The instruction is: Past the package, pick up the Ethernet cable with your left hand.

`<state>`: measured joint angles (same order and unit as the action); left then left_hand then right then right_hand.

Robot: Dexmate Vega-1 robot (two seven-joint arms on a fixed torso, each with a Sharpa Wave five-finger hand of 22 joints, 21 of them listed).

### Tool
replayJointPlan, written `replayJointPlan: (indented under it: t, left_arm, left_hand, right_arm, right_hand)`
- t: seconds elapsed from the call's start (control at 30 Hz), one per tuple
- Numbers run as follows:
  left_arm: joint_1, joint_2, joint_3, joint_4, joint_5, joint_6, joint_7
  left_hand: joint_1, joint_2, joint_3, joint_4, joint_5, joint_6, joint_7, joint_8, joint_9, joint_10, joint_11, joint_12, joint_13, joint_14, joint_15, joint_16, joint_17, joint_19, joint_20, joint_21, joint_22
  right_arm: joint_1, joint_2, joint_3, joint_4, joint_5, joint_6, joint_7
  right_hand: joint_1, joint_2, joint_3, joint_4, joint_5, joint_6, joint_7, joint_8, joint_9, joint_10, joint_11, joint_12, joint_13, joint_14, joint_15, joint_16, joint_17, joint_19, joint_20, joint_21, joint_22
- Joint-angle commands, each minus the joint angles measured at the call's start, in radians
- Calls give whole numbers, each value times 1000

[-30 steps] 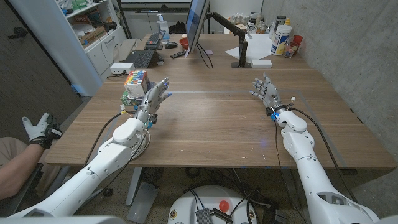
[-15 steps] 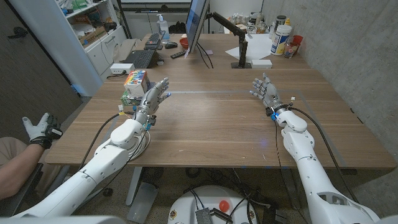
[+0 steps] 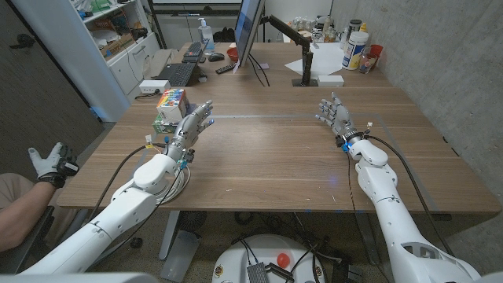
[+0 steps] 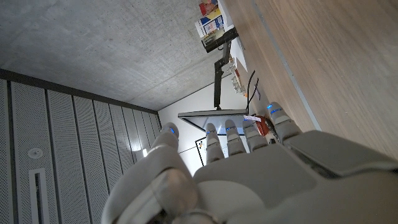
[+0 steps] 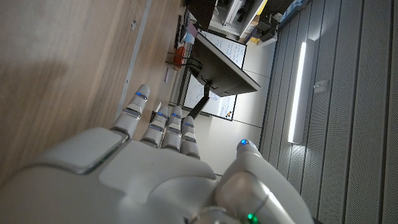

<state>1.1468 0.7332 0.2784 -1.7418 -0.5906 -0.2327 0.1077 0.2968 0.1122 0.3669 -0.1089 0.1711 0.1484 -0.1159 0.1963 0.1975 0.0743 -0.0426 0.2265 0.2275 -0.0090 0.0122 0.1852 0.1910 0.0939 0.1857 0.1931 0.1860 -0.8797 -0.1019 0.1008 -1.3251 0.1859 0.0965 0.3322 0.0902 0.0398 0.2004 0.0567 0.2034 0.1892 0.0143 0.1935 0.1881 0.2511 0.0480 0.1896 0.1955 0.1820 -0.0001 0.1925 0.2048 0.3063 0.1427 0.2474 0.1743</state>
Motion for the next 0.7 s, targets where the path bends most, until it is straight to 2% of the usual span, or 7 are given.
replayJointPlan:
  t: [0.03,0.2,0.23,0.3,0.33,0.43,0.7]
  left_arm:
    - [67,53,-20,-48,30,-17,-2]
    - [83,67,-24,-60,58,-18,10]
    - [96,86,-24,-73,98,-18,24]
    - [97,86,-25,-73,101,-17,25]
    - [109,103,-24,-81,135,-23,32]
    - [109,102,-25,-81,138,-22,32]
    - [147,110,-39,-67,218,-116,47]
  left_hand:
    - [7,-1,7,2,6,8,2,7,3,6,4,7,3,-7,7,2,0,-4,-5,3,-1]
    - [9,-1,8,0,6,10,2,7,3,9,1,8,3,-8,7,2,-1,-4,-6,3,-2]
    - [9,0,9,0,6,12,1,8,3,10,0,8,2,-7,5,2,-1,-4,-5,3,-2]
    - [10,0,9,0,6,15,-1,9,2,12,-1,9,2,-7,4,3,-1,-5,-6,3,-2]
    - [10,0,10,-1,6,16,-1,10,2,12,-2,9,2,-5,3,3,-1,-5,-6,3,-2]
    - [12,0,11,-2,6,20,-2,11,2,17,-2,11,2,-4,-3,4,-1,-4,-8,4,-2]
    - [18,-1,16,-9,5,43,-6,18,2,47,-19,22,1,13,-15,11,-2,9,-8,9,-3]
  right_arm:
    - [1,-2,-4,2,-5,2,-6]
    - [2,-3,-5,3,-7,1,-7]
    - [2,-3,-6,4,-9,2,-9]
    - [2,-3,-6,4,-9,2,-9]
    - [3,-3,-7,4,-11,-1,-13]
    - [3,-3,-7,4,-11,-1,-13]
    - [3,-5,-10,1,-15,-8,-16]
  right_hand:
    - [-2,-4,-3,-2,4,-6,-2,-1,5,-8,-2,2,2,-5,1,5,2,-3,-1,-3,6]
    - [-2,-3,-3,-2,4,-7,-3,-1,5,-8,1,2,2,-5,1,5,1,-2,0,-4,6]
    - [-2,-3,-3,-2,4,-7,-3,-1,5,-8,1,2,2,-5,1,5,1,-3,0,-4,6]
    - [-2,-3,-3,-2,4,-7,-2,-1,5,-9,-1,2,2,-5,1,5,1,-3,0,-4,6]
    - [-2,-3,-3,-2,4,-7,-2,-1,5,-8,1,2,2,-5,1,6,1,-2,0,-5,6]
    - [-2,-3,-3,-2,4,-8,-3,-1,5,-10,-2,2,2,-6,2,6,1,-3,1,-6,6]
    - [-2,-3,-3,-3,4,-12,-2,-1,5,-14,-1,1,2,-9,3,5,1,-4,2,-8,6]
